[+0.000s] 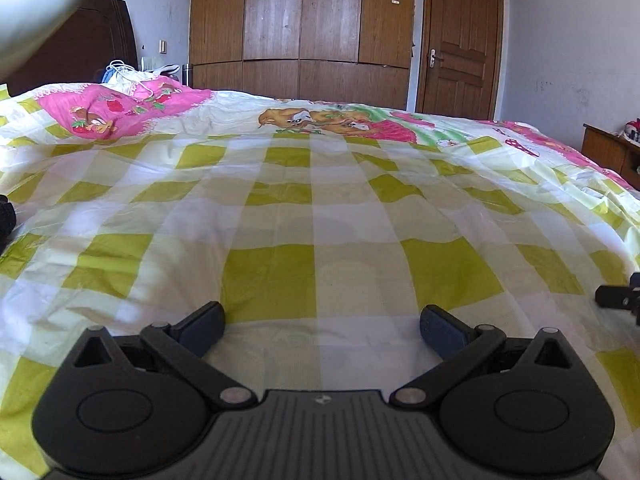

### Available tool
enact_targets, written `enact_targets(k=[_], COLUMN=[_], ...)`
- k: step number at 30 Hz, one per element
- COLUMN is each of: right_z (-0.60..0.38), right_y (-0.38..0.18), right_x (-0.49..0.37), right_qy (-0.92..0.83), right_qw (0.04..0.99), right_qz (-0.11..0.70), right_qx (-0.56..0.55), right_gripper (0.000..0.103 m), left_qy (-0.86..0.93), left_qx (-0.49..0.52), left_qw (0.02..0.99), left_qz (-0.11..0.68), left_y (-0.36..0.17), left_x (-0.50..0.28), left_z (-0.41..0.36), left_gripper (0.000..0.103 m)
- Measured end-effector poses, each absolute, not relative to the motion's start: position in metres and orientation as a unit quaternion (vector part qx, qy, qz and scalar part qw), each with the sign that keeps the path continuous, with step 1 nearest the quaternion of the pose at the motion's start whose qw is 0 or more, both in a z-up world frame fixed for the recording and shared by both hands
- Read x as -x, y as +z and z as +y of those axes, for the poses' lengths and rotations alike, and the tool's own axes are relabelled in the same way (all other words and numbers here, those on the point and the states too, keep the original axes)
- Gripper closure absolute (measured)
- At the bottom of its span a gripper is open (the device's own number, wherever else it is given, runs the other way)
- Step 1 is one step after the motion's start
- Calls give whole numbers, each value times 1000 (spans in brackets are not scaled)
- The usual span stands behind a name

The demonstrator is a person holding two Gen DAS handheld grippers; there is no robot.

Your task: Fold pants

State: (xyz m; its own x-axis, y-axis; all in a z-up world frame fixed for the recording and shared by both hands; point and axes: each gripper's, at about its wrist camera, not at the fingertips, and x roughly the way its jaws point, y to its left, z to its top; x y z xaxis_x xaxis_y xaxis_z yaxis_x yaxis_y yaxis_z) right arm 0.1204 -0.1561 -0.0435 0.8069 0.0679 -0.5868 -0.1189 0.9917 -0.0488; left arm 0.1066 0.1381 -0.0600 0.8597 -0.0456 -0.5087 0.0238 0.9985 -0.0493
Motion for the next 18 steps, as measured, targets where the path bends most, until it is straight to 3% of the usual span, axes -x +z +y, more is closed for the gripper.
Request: enact_targets(k=[11,18], right_z=[-159,-158], right_y=[-59,-60], right_x=[-127,-127], right_qy=[16,12], right_qw=[944,944], right_qz=[328,328], right_qx=[24,27], right_gripper=[2,2], left_qy=[-19,-19], left_qx=[21,22], left_qw=[965,965], left_qz=[261,261], left_y=[-61,-61], left_x=[-105,-105], left_z=[139,139], left_gripper=[0,0])
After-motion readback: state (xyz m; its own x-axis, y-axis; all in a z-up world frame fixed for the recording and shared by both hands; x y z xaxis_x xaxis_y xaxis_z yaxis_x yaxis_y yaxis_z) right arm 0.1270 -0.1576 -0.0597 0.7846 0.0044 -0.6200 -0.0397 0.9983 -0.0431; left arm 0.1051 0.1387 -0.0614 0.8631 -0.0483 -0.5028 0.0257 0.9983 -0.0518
